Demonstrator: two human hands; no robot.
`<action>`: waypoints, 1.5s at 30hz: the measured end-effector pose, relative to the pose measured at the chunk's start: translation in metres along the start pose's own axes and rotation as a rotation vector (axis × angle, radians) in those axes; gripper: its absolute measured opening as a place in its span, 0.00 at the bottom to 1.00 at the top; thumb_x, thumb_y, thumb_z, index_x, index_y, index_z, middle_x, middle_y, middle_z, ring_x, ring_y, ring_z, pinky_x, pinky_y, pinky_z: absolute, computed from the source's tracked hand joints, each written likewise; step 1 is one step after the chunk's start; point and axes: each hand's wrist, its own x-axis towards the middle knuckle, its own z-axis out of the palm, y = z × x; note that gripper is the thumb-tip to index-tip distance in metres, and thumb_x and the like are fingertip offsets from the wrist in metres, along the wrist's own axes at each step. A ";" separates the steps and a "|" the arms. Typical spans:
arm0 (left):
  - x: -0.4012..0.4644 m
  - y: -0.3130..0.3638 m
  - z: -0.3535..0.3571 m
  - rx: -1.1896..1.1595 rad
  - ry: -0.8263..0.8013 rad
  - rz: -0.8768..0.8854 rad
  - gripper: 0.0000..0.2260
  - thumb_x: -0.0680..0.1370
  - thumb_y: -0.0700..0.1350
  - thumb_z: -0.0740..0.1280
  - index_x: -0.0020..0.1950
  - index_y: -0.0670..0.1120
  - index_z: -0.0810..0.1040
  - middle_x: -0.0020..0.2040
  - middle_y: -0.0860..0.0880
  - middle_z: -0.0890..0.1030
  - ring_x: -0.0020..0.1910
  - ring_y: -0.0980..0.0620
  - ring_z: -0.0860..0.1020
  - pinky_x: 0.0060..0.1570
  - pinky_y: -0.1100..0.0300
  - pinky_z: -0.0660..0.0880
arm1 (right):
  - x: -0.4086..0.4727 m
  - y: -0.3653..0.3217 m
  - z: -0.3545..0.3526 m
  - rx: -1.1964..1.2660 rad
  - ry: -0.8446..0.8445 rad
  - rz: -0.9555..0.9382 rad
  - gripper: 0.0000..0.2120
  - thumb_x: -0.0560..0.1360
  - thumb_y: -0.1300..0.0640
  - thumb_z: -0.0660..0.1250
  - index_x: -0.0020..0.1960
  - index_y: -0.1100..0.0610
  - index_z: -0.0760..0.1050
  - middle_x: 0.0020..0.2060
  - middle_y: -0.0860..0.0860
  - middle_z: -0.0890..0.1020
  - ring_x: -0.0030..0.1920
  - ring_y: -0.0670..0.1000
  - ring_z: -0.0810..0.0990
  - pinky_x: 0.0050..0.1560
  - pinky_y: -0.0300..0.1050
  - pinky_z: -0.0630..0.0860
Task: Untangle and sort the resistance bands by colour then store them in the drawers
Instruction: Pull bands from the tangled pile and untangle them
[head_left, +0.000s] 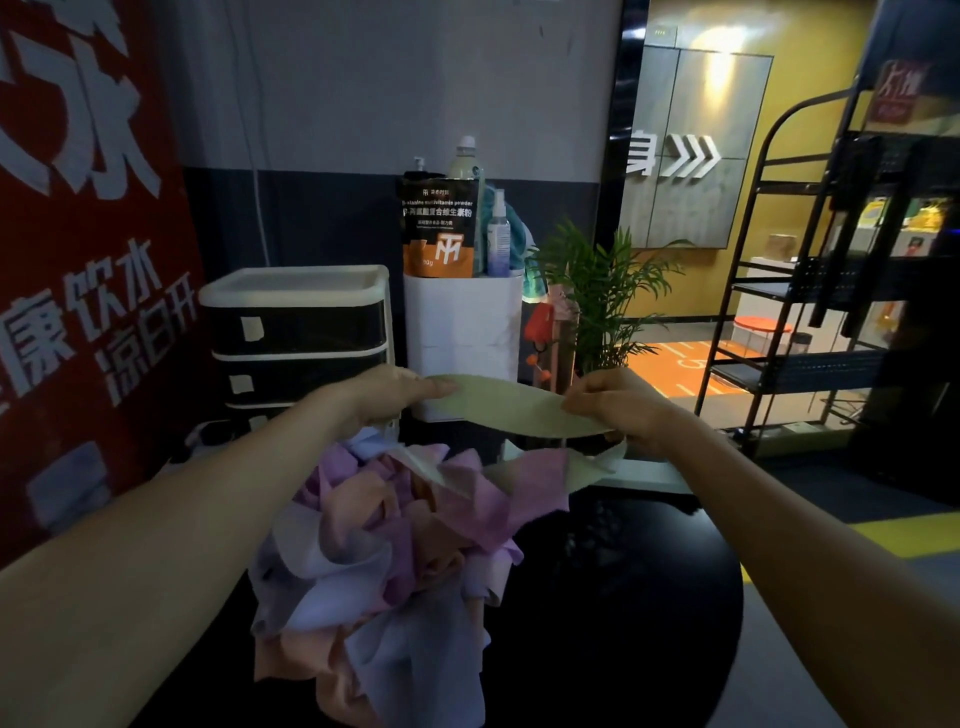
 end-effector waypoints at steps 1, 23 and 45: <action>0.000 0.000 -0.001 0.014 0.005 -0.015 0.20 0.72 0.60 0.68 0.49 0.44 0.77 0.48 0.47 0.75 0.51 0.49 0.72 0.50 0.57 0.69 | 0.000 0.001 0.001 0.010 -0.009 -0.002 0.06 0.75 0.61 0.66 0.47 0.65 0.78 0.36 0.52 0.73 0.34 0.47 0.69 0.27 0.34 0.66; -0.016 -0.027 0.122 0.507 -0.341 0.244 0.07 0.76 0.45 0.68 0.40 0.49 0.72 0.34 0.55 0.73 0.29 0.65 0.73 0.32 0.73 0.68 | 0.004 -0.011 0.032 0.780 0.013 0.169 0.06 0.74 0.72 0.63 0.39 0.66 0.74 0.34 0.58 0.77 0.35 0.53 0.77 0.43 0.48 0.79; -0.017 0.018 -0.011 -0.526 0.317 0.215 0.09 0.80 0.45 0.61 0.42 0.48 0.76 0.39 0.49 0.77 0.39 0.54 0.74 0.43 0.61 0.71 | 0.000 0.006 0.014 0.168 0.114 0.063 0.08 0.74 0.69 0.63 0.48 0.69 0.80 0.42 0.61 0.80 0.42 0.56 0.77 0.48 0.52 0.77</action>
